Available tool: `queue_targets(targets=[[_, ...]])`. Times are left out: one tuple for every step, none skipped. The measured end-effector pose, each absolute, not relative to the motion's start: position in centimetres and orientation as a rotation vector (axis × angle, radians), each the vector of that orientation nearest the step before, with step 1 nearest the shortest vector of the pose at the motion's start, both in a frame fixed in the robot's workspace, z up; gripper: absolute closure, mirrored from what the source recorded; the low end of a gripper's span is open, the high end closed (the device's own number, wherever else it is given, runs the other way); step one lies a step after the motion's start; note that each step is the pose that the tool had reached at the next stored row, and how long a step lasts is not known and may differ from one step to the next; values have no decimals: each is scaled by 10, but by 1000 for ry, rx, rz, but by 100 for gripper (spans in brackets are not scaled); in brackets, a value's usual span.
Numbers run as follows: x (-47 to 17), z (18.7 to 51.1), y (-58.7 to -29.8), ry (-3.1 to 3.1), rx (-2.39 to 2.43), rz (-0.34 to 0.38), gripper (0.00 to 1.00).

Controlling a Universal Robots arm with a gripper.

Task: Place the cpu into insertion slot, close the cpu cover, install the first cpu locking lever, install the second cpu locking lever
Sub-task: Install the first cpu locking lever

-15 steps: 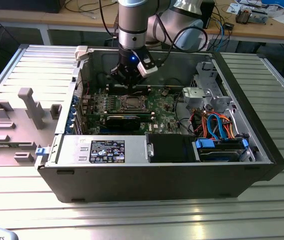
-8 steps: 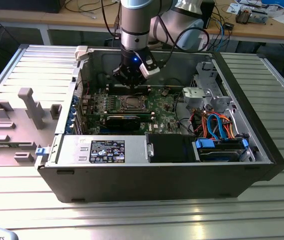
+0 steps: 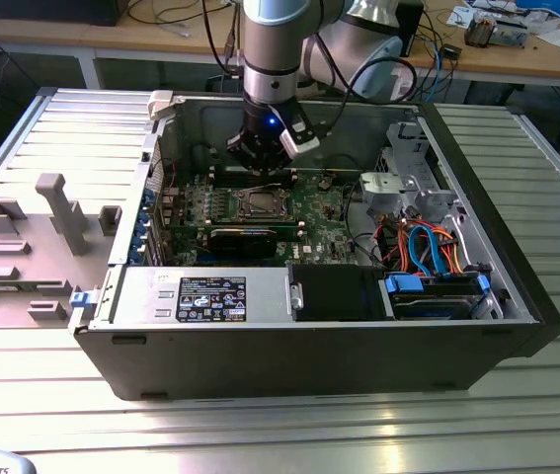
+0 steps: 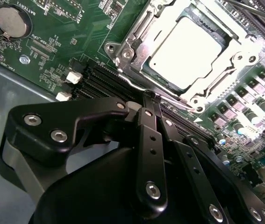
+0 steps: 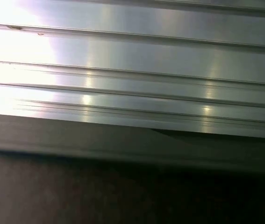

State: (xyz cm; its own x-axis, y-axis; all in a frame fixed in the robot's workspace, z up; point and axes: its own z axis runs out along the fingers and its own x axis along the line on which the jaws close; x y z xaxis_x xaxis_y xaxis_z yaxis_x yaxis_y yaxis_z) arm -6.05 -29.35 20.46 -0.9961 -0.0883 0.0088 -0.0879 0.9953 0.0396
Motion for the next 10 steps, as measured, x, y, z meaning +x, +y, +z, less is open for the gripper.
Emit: queue_targets(targets=[[-60,205,-294,-3127,138,-61,89],[-61,206,-294,-3127,138,-61,89],[-61,207,-294,-3128,138,-61,89],[-61,210,-294,-3130,138,-61,89],[-62,214,-294,-3133,139,-61,89],[-63,216,-294,-3135,139,-61,89],[-65,217,-294,-3138,139,-61,89],[-68,219,-294,-3143,139,-60,89],[-71,220,-294,-3148,140,-60,89],[-74,220,-294,-3150,140,-60,89]])
